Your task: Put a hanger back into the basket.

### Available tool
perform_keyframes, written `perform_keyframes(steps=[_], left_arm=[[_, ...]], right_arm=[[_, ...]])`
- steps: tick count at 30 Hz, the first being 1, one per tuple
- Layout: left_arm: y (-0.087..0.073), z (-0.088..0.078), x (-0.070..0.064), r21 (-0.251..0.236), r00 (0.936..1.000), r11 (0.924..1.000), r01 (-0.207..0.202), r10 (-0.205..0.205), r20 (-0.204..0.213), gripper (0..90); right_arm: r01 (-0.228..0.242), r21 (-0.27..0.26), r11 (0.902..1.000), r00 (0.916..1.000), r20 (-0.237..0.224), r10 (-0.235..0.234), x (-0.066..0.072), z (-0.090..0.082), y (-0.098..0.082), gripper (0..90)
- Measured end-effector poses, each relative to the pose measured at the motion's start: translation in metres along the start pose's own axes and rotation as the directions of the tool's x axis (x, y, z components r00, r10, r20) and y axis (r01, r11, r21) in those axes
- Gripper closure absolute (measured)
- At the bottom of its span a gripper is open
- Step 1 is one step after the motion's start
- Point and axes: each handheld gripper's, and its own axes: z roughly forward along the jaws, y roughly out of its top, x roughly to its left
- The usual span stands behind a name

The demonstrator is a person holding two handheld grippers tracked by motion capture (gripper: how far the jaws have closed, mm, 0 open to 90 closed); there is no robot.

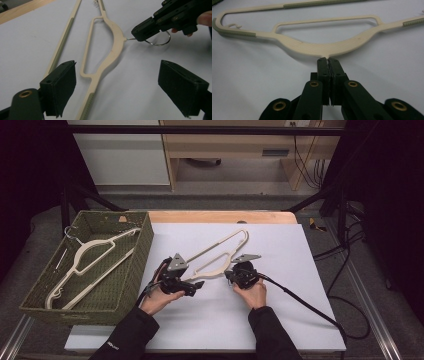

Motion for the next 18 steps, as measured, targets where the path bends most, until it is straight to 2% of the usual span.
perform_keyframes(steps=[4,8,10,11,12,16,18], left_arm=[[0.007,0.016,-0.001,0.028,0.9998,0.9994,-0.018,0.018,-0.001,15.7],[0.011,0.028,-0.001,0.05,0.9994,0.9982,-0.034,0.034,0.002,17.0],[0.012,0.034,-0.003,0.079,0.9973,0.9946,-0.069,0.07,-0.019,18.0],[0.013,0.038,-0.003,0.089,0.9965,0.9929,-0.078,0.081,-0.021,18.5],[0.014,0.042,-0.004,0.098,0.9958,0.9913,-0.087,0.09,-0.02,20.1],[0.018,0.055,-0.002,0.12,0.9949,0.9881,-0.097,0.1,-0.018,22.6],[0.02,0.061,-0.002,0.121,0.9948,0.9877,-0.099,0.101,-0.011,25.0]], right_arm=[[-0.014,-0.008,0.9999,0.9999,0.003,0.014,0.002,-0.003,0.002,89.2],[0.02,-0.002,0.9998,0.9997,0.016,-0.02,0.004,-0.005,0.004,89.1],[0.015,0.0,0.9999,0.9998,0.013,-0.015,0.005,-0.005,0.005,89.2],[0.023,0.0,0.9997,0.9997,0.011,-0.023,0.005,-0.006,0.005,89.2],[0.011,-0.003,0.9999,0.9999,0.008,-0.011,0.005,-0.007,0.006,89.2],[0.02,-0.005,0.9998,0.9998,0.004,-0.02,0.005,-0.008,0.007,89.2],[0.009,-0.005,0.9999,1.0,0.001,-0.009,0.006,-0.009,0.008,89.2]])
